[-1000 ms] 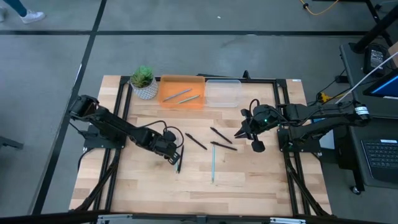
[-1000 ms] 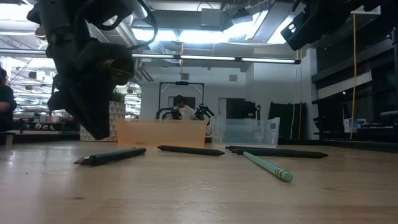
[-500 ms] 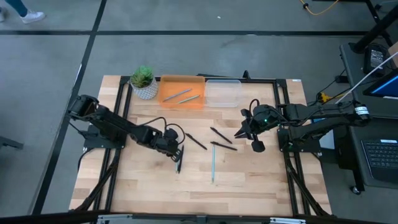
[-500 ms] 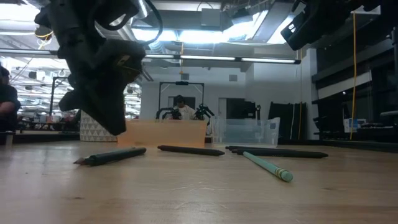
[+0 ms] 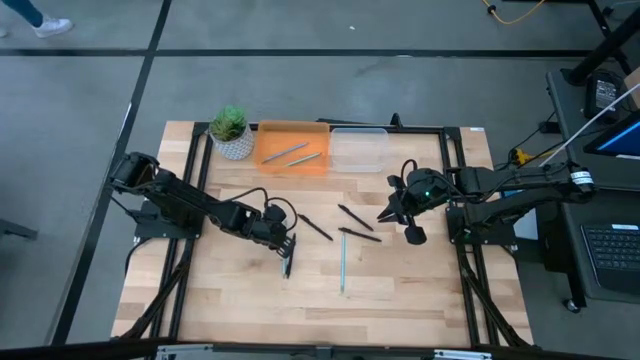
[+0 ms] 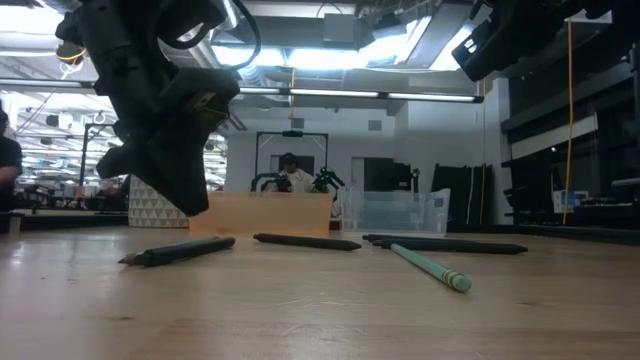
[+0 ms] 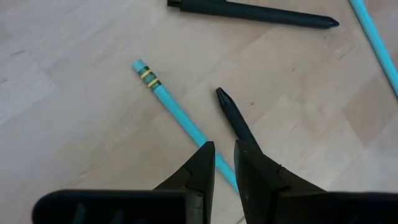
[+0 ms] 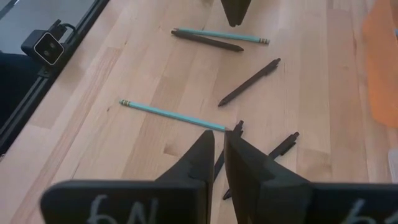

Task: Sort pens & pencils
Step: Put the light blue pencil into the orange bin

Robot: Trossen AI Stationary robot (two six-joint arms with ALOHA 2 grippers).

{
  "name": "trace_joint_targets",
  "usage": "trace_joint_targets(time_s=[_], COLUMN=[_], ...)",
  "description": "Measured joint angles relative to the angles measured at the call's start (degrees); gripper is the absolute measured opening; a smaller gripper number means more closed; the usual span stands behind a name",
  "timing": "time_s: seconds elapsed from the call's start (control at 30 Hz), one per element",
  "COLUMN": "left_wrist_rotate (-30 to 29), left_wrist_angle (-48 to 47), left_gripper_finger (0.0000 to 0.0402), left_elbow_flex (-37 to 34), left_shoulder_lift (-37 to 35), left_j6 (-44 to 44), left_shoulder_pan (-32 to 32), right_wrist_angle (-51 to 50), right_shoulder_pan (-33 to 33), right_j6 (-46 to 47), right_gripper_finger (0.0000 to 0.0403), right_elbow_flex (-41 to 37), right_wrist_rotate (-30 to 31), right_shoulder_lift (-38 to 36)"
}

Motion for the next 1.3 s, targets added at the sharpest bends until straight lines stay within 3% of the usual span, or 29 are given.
trace_joint_targets(time_s=[1.0, 1.3], left_wrist_rotate=[3.1, 4.6], left_wrist_angle=[2.6, 0.9], left_gripper_finger=[0.0055, 0.0055], left_elbow_flex=[0.3, 0.4], left_shoulder_lift=[8.4, 8.6], left_j6=[-1.6, 2.0], left_shoulder_pan=[1.4, 1.5], right_wrist_angle=[1.1, 1.1], right_shoulder_pan=[0.0, 0.0], right_j6=[-1.0, -1.1], right_gripper_finger=[0.0039, 0.0039], right_elbow_flex=[-2.3, -2.3], right_wrist_rotate=[0.0, 0.0], right_shoulder_lift=[0.0, 0.0])
